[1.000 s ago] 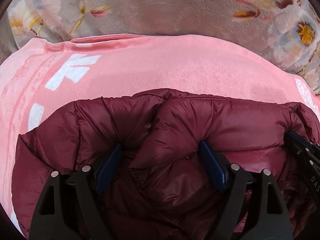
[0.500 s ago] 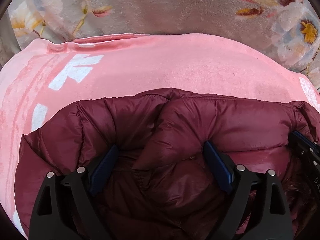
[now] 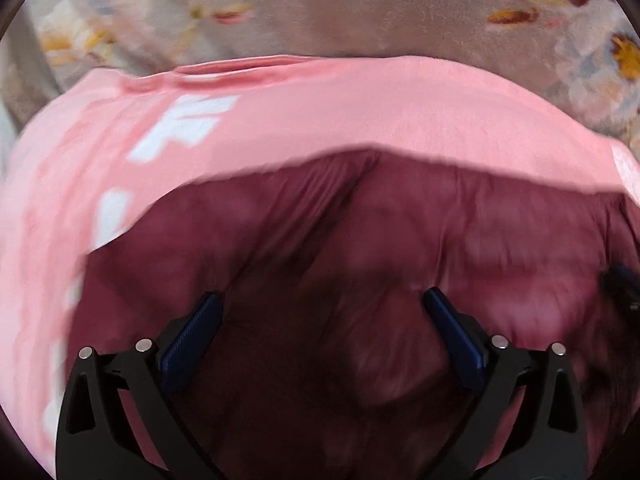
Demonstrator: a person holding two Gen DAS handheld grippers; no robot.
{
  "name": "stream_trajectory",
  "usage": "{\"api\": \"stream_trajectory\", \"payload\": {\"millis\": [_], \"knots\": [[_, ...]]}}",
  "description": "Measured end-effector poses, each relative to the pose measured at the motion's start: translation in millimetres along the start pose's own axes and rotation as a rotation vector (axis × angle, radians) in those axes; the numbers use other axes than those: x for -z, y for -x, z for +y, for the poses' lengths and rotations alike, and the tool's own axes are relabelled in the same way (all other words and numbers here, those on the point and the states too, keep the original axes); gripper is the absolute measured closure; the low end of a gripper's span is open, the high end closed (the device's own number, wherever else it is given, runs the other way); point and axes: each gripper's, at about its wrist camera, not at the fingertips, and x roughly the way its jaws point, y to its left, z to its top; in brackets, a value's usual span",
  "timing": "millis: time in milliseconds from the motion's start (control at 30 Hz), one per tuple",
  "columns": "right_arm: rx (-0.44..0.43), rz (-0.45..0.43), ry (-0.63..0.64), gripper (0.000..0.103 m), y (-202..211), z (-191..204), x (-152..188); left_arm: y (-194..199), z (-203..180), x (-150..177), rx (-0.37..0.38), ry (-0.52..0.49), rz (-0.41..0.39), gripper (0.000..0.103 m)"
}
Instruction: Fold large clothes
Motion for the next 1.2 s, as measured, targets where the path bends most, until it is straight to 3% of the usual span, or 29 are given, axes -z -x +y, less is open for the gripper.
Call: {"api": "stream_trajectory", "payload": {"millis": [33,67,100,233,367,467,533,633,700,767,800,833,867,900,967,1200], "knots": [[-0.021,-0.009,-0.014,0.070,26,-3,12,19,8,12,0.055,0.001,-0.019,0.005],[-0.038,-0.018,-0.017,0.052,46,-6,24,41,19,28,0.102,-0.001,-0.036,0.005],[-0.059,-0.038,-0.013,0.044,83,-13,48,65,34,48,0.142,-0.001,-0.041,0.005],[-0.035,-0.094,-0.036,0.037,198,-55,144,134,99,133,0.246,0.024,-0.002,0.005],[0.027,-0.085,-0.162,0.031,277,-104,229,183,170,221,0.240,0.125,0.025,0.005],[0.040,-0.017,-0.271,0.031,299,-129,284,195,203,269,0.252,0.229,0.069,0.005],[0.020,-0.003,-0.337,0.031,304,-134,315,199,211,294,0.297,0.284,0.092,0.005],[-0.022,-0.024,-0.404,0.030,300,-134,337,209,207,309,0.297,0.305,0.056,0.006],[-0.012,-0.058,-0.391,0.029,300,-128,339,213,200,312,0.318,0.305,0.051,0.013],[-0.004,-0.061,-0.380,0.029,295,-120,335,212,195,314,0.311,0.316,0.064,0.035],[-0.018,-0.064,-0.377,0.041,293,-117,332,214,190,313,0.301,0.307,0.062,0.045],[-0.039,-0.063,-0.379,0.054,290,-115,329,214,189,313,0.308,0.306,0.073,0.066],[-0.051,-0.056,-0.393,0.079,289,-114,328,215,190,314,0.311,0.318,0.085,0.080],[-0.059,-0.049,-0.406,0.090,289,-115,328,218,192,314,0.319,0.333,0.086,0.087],[-0.099,-0.076,-0.440,0.096,300,-117,329,234,198,313,0.352,0.360,0.069,0.096],[-0.123,-0.199,-0.269,0.099,384,-93,336,324,214,328,0.419,0.317,-0.052,0.098]]}}
